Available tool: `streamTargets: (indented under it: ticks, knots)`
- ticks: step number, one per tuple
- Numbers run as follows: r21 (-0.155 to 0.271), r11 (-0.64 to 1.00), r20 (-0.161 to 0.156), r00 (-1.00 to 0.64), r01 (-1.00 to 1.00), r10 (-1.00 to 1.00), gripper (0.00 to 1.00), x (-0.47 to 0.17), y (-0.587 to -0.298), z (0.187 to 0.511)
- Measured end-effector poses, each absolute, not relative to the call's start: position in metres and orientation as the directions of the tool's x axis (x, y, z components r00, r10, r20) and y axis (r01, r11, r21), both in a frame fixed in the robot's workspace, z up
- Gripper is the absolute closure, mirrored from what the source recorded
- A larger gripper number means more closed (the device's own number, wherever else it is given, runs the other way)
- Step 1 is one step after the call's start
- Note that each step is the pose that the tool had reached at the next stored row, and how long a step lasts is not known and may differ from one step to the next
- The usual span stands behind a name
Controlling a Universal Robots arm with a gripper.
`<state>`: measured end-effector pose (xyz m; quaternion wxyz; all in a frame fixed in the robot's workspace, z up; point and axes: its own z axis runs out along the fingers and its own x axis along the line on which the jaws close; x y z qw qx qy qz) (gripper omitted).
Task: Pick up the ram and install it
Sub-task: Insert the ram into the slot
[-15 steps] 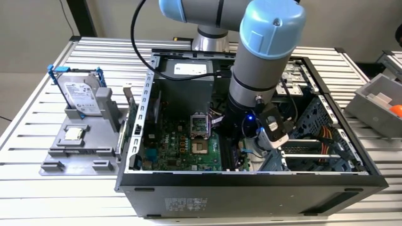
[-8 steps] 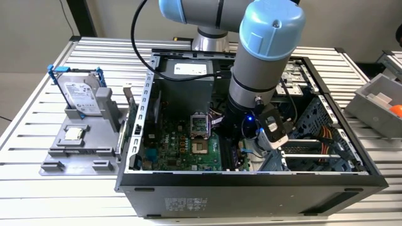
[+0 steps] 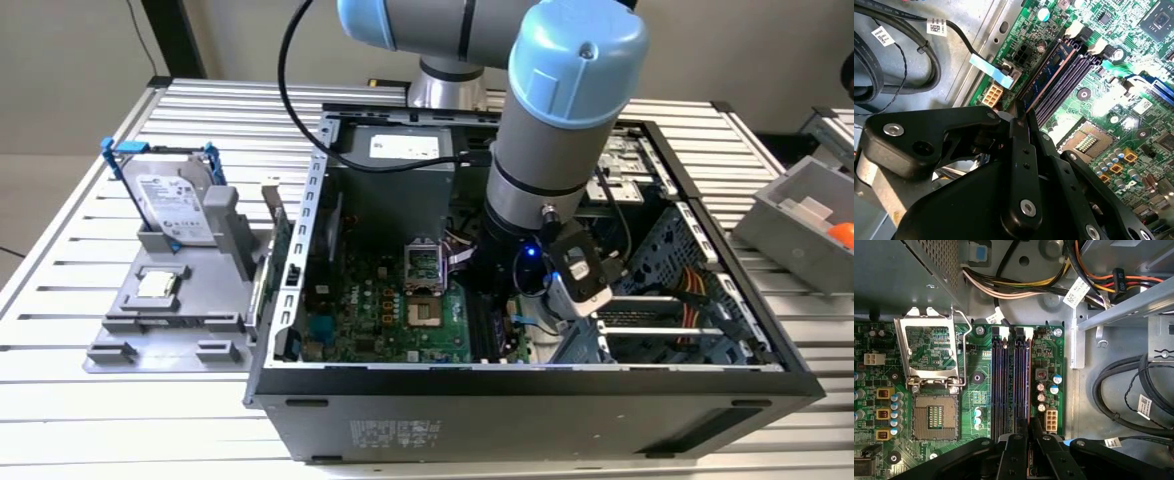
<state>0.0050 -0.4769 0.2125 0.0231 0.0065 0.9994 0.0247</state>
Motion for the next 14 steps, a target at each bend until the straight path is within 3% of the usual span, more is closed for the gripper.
streamTargets:
  ticks: [1, 2, 14]
  knots:
    - [0.05, 0.999, -0.046, -0.999, 0.012, 0.014, 1.0, 0.005, -0.477, 0.212]
    - [0.05, 0.999, -0.046, -0.999, 0.012, 0.014, 0.0, 0.005, -0.477, 0.212]
    - [0.05, 0.999, -0.046, -0.999, 0.012, 0.014, 0.0, 0.005, -0.477, 0.232]
